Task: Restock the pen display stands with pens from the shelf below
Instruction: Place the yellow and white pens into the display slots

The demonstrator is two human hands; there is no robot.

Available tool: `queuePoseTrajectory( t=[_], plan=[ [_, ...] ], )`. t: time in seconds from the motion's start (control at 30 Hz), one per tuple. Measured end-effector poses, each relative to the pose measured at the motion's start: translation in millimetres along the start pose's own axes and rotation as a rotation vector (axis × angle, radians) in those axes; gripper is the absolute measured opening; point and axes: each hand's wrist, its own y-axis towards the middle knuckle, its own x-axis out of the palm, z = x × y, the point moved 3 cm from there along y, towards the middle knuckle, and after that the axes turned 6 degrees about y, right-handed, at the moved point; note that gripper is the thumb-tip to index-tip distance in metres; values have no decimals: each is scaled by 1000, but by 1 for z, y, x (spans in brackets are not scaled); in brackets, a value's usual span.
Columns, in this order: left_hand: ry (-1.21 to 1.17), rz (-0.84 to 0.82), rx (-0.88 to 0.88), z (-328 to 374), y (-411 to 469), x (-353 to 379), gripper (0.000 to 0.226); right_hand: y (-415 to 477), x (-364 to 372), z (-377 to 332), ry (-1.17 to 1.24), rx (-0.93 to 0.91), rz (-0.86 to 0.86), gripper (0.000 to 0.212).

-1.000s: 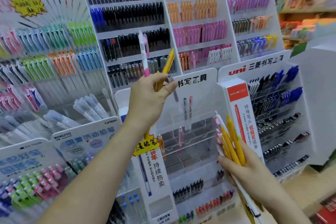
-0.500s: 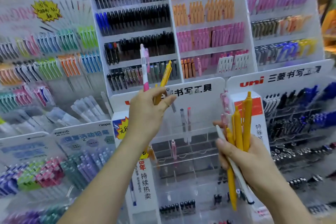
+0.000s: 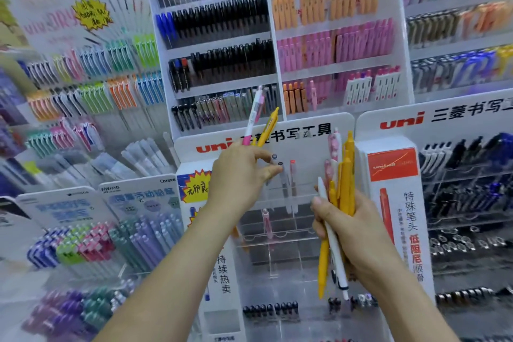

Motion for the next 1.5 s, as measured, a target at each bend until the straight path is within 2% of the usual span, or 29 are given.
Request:
queuePoseTrajectory(
  t=[0.1, 0.17, 0.27, 0.37, 0.5, 0.6, 0.67, 0.77, 0.9, 0.97, 1.07, 1.23, 1.43, 1.5],
  plan=[
    [35, 26, 10, 1, -2, 3, 35, 8, 10, 1, 4, -36, -7, 6],
    [65, 21, 25, 0, -3, 6, 40, 14, 19, 6, 26, -33, -19, 11],
    [10, 52, 47, -3, -6, 4, 32, 20, 27, 11, 63, -25, -14, 14],
    [-225, 136, 79, -6, -11, -8, 25, 21, 28, 15, 107, -19, -3, 10],
    [-843, -31, 102, 9, -27, -13, 36, 16, 41, 19, 348, 46, -31, 23],
    [-1007, -3, 54, 21, -38, -7, 54, 9, 52, 20, 406, 26, -77, 48],
    [-1108, 21, -49, 26, -41, -1, 52, 4, 55, 21, 392, 16, -97, 55],
    [-1138, -6, -138, 33, -42, 7, 26, -1, 49, 17, 341, 7, -104, 48],
    [-1333, -108, -203, 43, -55, 17, 27, -3, 29, 2, 150, -37, -172, 32],
    [-1380, -116, -196, 47, -59, 21, 26, -6, 19, -4, 115, -17, -215, 19],
    [-1390, -154, -220, 51, -59, 33, 20, -12, 7, -5, 37, 26, -235, 25],
    [-1401, -238, -232, 56, -62, 50, 17, -15, -3, 0, -123, 52, -106, 21],
    [-1310, -174, -146, 64, -58, 48, 23, -20, -2, 0, -81, 28, -43, 19],
    [-1335, -185, -175, 66, -57, 48, 22, -17, -4, -3, -65, 33, -56, 18]
  ],
)
